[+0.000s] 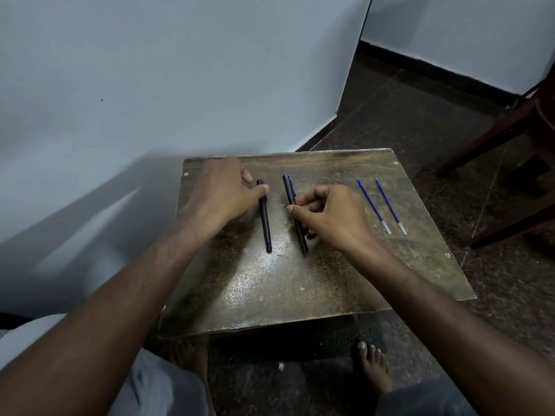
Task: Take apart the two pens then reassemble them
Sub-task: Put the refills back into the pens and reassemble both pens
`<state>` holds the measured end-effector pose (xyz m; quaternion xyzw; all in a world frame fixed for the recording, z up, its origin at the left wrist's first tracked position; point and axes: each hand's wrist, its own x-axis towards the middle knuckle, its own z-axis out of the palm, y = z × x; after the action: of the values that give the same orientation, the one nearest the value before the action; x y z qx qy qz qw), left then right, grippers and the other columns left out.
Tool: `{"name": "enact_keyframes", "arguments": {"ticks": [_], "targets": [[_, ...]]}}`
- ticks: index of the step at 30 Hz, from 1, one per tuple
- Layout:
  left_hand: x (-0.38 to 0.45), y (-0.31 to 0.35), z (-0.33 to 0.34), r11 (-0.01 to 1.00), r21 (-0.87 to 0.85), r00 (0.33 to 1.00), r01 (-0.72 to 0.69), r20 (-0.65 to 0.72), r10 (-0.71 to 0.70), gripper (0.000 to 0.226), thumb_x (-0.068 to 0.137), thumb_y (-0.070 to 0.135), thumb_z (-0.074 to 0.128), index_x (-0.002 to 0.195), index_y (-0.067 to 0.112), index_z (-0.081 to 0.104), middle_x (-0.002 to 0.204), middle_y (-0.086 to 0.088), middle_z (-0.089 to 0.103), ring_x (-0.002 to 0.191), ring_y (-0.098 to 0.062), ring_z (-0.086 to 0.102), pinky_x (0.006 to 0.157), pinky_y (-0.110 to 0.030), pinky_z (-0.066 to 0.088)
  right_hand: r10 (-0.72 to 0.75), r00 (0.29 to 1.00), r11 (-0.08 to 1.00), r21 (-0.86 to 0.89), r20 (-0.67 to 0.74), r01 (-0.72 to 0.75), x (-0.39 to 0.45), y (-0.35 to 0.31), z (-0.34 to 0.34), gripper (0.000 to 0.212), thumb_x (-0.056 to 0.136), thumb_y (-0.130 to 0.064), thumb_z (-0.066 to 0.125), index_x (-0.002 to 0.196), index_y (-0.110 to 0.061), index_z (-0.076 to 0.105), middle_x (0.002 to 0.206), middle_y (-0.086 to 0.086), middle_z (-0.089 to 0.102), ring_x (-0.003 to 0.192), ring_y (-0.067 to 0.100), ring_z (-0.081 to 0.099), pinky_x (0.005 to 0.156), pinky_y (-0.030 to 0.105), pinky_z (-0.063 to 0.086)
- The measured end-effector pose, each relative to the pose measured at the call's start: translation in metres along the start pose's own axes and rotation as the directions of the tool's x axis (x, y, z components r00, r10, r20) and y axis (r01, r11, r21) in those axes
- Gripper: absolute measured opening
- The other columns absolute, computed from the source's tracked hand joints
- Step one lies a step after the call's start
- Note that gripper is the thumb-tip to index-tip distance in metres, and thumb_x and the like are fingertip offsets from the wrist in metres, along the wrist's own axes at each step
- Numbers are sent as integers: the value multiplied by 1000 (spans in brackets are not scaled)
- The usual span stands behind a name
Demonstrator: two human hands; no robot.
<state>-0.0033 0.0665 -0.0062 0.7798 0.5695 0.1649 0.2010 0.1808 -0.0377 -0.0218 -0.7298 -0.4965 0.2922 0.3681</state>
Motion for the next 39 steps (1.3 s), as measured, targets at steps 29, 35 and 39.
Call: {"name": "enact_keyframes", "arguments": {"ticks": [29,35,39], "targets": [[-8,15,19,978,-191,985,82,165,-50,20,96,31,83,84,16,79,62,4,78,55,-2,76,68,-24,67,-154,988,946,-289,-10,145,12,-1,13,9,100,-28,76,94,-21,78,67,-2,76,63,12,76,65,33,65],[-3,4,8,971,21,946,-240,229,229,61,87,50,86,135,19,64,107,11,72,84,-4,67,76,-16,47,-309,948,863,-441,-76,246,11,0,-4,9,100,-22,73,106,-16,77,93,-3,75,80,12,68,77,33,62],[-4,-4,-5,950,65,894,-306,363,263,107,73,62,90,160,21,43,125,10,62,94,-7,67,89,-24,50,-269,947,794,-597,-175,115,18,14,-33,32,100,-35,72,123,-13,74,118,10,73,113,28,66,96,42,54]]}}
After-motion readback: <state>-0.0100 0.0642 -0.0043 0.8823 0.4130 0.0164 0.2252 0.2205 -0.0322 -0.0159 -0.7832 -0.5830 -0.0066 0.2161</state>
